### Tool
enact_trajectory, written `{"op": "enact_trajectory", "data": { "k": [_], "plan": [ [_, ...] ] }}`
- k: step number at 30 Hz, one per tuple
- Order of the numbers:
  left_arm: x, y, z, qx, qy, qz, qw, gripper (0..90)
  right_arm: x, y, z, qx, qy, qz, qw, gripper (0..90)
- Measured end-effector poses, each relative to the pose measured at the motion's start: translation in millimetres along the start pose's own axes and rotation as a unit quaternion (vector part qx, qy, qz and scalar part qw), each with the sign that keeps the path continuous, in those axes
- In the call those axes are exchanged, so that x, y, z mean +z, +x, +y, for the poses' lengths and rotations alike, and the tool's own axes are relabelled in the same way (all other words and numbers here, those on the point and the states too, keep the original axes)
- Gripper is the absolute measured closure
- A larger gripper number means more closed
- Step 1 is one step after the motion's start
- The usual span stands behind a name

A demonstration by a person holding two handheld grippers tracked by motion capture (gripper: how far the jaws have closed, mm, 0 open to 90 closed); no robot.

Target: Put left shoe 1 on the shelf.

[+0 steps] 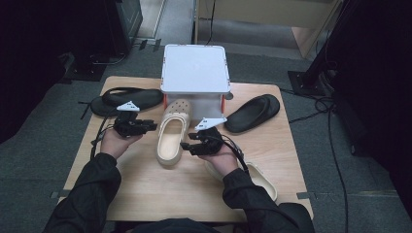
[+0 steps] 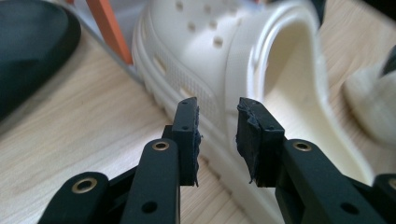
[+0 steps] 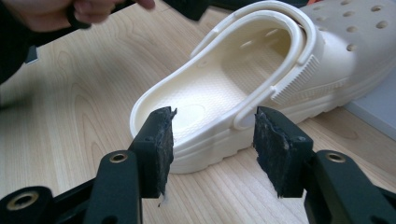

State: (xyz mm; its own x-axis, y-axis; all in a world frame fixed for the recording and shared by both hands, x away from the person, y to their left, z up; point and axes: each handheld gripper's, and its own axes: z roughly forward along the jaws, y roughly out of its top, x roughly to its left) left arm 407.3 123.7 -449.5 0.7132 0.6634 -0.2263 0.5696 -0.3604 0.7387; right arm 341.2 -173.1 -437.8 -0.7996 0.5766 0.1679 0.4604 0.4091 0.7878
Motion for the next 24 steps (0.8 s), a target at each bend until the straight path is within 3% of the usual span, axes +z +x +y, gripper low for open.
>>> {"op": "enact_trajectory", "data": {
  "k": [1,6,9,14,24],
  "plan": [
    [2.7,-0.6,-1.9,0.009,0.008,0.006,0.9999,69.0,0.0,0.0,0.0,0.0,0.0,0.0,1.0,48.5],
    [13.6,1.6,-7.7,0.002,0.022,0.01,0.9997,69.5,2.2,4.0,1.4,-0.008,0.0,0.006,1.0,50.0],
    [20.3,0.8,-9.6,0.011,0.038,0.012,0.9991,69.6,3.7,7.2,2.0,-0.014,-0.001,0.011,0.9998,50.1],
    [22.3,2.8,-10.3,-0.003,0.038,0.004,0.9993,70.1,5.6,12.0,1.2,-0.019,0.003,0.021,0.9996,51.1],
    [29.8,-5.2,-7.5,-0.011,0.035,-0.003,0.9993,71.1,13.2,27.8,0.4,-0.032,0.017,0.046,0.9983,57.3]
  ]
}}
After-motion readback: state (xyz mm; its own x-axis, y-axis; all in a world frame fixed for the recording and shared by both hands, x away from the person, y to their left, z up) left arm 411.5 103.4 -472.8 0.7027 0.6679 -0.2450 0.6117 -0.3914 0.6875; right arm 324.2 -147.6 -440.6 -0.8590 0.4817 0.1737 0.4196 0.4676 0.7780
